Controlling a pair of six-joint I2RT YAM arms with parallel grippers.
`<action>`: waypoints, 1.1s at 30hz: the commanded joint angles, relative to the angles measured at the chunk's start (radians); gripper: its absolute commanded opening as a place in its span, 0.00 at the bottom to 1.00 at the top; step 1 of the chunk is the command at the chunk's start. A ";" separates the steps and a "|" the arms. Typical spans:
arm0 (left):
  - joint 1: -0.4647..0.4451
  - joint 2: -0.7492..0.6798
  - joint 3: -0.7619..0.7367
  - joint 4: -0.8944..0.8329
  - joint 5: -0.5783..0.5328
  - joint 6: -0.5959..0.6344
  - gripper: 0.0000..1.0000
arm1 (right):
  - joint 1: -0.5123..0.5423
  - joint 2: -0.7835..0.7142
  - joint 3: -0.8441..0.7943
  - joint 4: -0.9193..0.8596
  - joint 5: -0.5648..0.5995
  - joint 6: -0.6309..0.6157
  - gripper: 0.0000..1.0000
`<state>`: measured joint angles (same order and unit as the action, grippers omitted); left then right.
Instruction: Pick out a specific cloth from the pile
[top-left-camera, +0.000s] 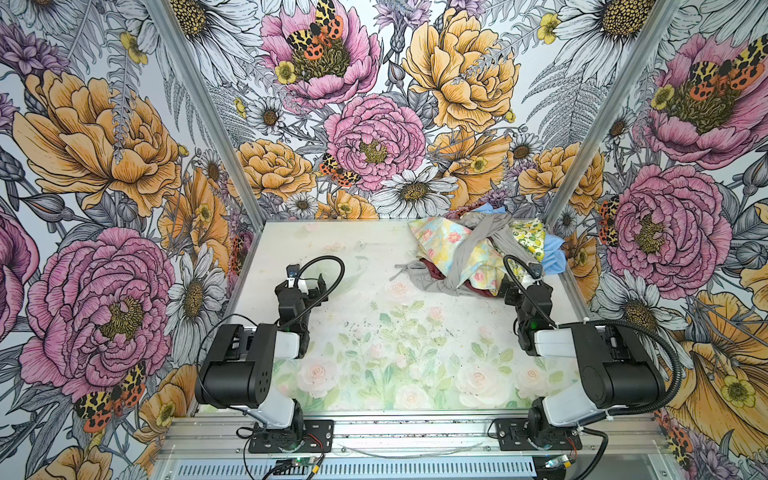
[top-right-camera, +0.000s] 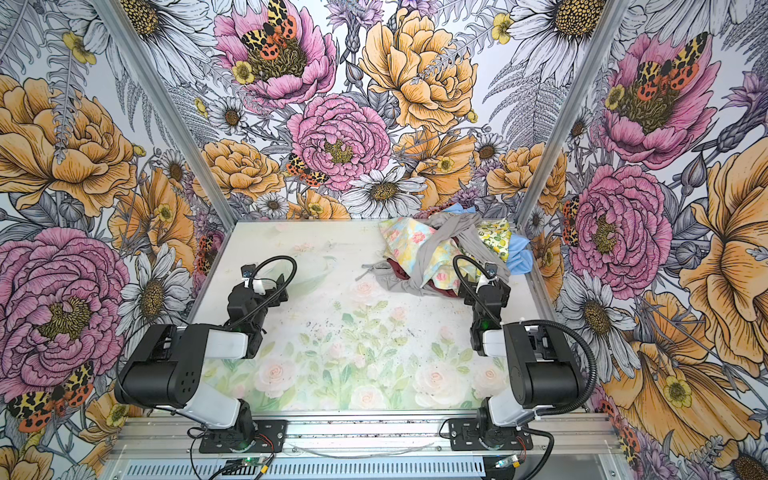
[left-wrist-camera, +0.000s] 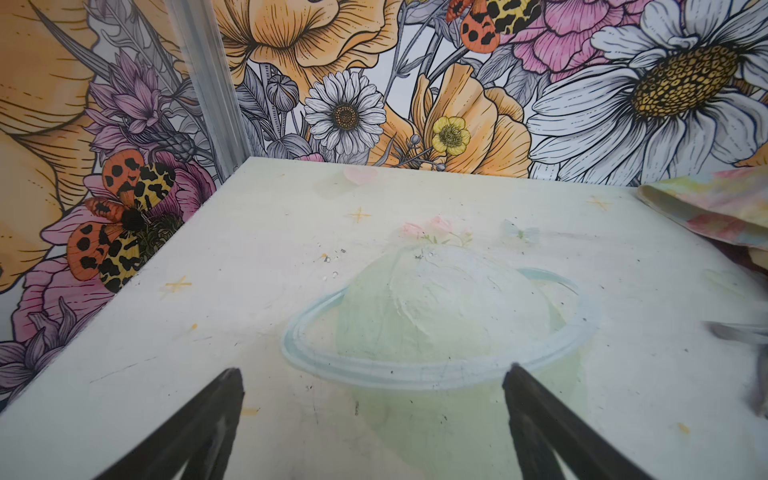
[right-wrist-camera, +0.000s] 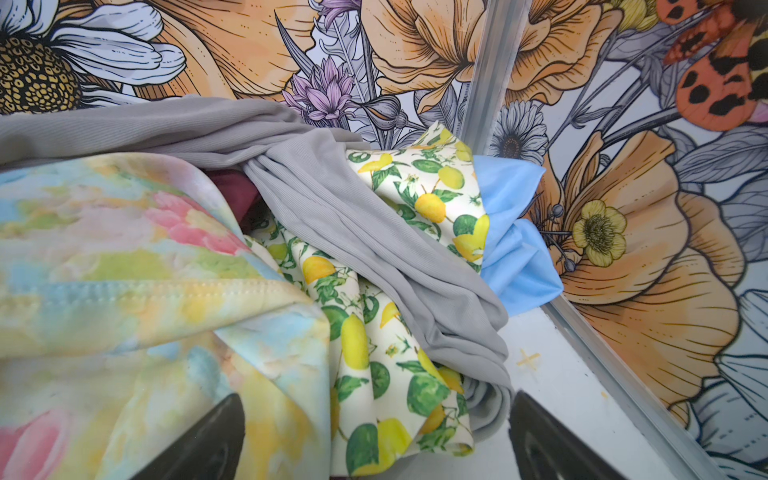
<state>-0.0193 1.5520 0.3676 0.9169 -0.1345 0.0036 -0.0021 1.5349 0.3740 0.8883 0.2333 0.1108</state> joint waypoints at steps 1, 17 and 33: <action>0.002 -0.003 0.014 0.011 -0.025 0.012 0.99 | 0.019 -0.001 -0.052 0.108 0.042 -0.011 1.00; -0.039 -0.034 -0.013 0.026 -0.056 0.049 0.99 | 0.097 -0.001 -0.155 0.330 0.144 -0.080 0.99; -0.262 -0.256 0.224 -0.522 -0.243 0.031 0.99 | 0.099 -0.006 -0.147 0.314 0.146 -0.081 1.00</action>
<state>-0.2676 1.3338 0.5617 0.5201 -0.3531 0.0723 0.0887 1.5349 0.2295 1.1656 0.3672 0.0345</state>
